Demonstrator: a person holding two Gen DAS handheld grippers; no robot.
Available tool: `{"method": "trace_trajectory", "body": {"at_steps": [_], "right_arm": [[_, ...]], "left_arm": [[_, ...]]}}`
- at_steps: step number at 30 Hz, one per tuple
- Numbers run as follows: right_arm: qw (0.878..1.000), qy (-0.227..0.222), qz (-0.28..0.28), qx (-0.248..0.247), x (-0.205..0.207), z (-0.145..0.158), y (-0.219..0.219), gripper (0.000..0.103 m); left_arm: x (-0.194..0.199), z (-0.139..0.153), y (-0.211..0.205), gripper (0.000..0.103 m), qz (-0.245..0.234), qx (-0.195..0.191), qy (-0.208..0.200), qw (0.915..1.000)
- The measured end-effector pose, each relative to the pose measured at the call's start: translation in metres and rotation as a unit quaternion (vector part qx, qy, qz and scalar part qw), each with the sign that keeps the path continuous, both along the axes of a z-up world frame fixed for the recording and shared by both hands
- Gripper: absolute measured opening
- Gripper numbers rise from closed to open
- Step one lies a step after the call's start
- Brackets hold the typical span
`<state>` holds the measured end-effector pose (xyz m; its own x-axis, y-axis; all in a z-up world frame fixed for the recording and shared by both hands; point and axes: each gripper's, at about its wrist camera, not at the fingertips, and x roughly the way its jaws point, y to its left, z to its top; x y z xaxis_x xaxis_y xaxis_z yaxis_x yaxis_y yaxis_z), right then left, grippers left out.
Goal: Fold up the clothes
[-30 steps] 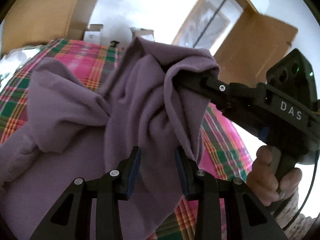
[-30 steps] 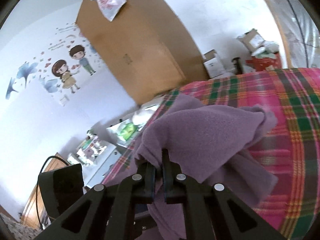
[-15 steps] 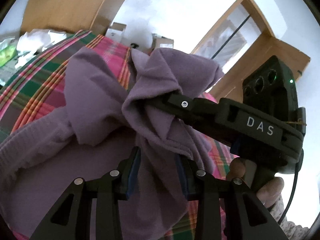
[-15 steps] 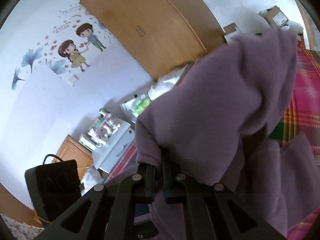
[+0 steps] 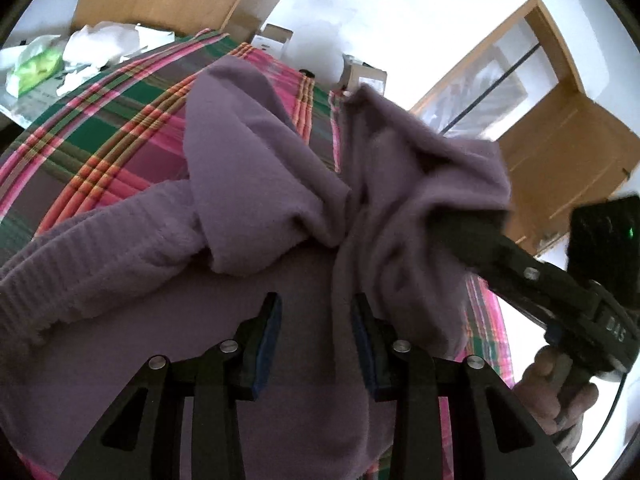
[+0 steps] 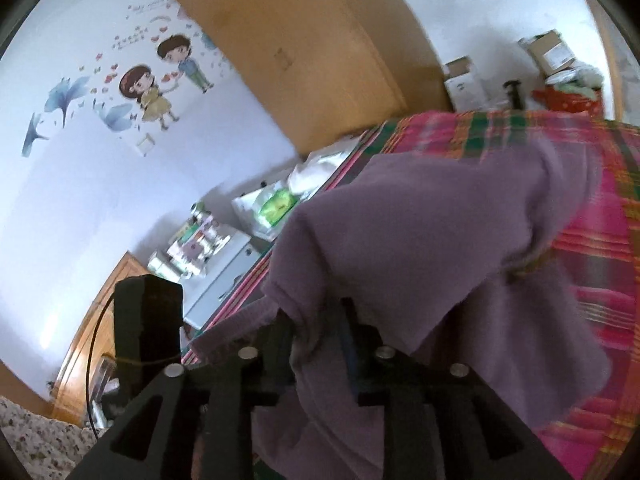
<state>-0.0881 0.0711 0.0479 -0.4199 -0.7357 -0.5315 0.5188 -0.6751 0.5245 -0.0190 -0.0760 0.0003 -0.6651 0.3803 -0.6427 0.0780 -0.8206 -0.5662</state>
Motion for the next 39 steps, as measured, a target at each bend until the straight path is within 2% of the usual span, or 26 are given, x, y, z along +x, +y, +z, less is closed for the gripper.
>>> {"method": "trace_trajectory", "body": {"at_steps": [2,6,11,16,26,29,32,36,39], "right_arm": [[1.0,0.003,-0.028,-0.006,0.001,0.0,0.017,0.038],[1.0,-0.013,-0.02,-0.02,-0.003,-0.007,0.007,0.038],[0.999,-0.029,-0.009,-0.032,-0.007,-0.015,-0.007,0.038],[0.999,-0.028,0.0,-0.022,-0.004,-0.02,-0.011,0.037],[0.999,0.0,0.017,0.041,0.009,-0.022,-0.024,0.037],[0.999,0.001,0.02,0.047,0.016,-0.023,-0.019,0.037],[0.998,-0.006,0.012,0.054,0.021,-0.026,-0.006,0.037],[0.998,-0.01,-0.014,0.061,0.027,-0.029,0.02,0.037],[0.995,-0.019,-0.069,0.064,0.027,-0.034,0.052,0.038]], "left_arm": [[0.001,0.003,0.001,0.037,0.0,0.001,0.002,1.0],[-0.002,0.016,0.007,0.037,-0.015,-0.008,0.028,0.9995],[-0.003,0.035,0.011,0.037,-0.033,0.002,0.057,0.9978],[-0.006,0.045,0.005,0.037,-0.022,-0.004,0.068,0.9975],[-0.03,0.053,0.022,0.037,-0.057,-0.074,0.061,0.9938],[-0.037,0.05,0.021,0.037,-0.058,-0.066,0.052,0.9947],[-0.041,0.044,0.014,0.037,-0.057,-0.033,0.047,0.9967],[-0.045,0.04,0.014,0.037,-0.045,-0.035,0.038,0.9977],[-0.047,0.039,0.013,0.026,-0.042,-0.03,0.039,0.9979]]}}
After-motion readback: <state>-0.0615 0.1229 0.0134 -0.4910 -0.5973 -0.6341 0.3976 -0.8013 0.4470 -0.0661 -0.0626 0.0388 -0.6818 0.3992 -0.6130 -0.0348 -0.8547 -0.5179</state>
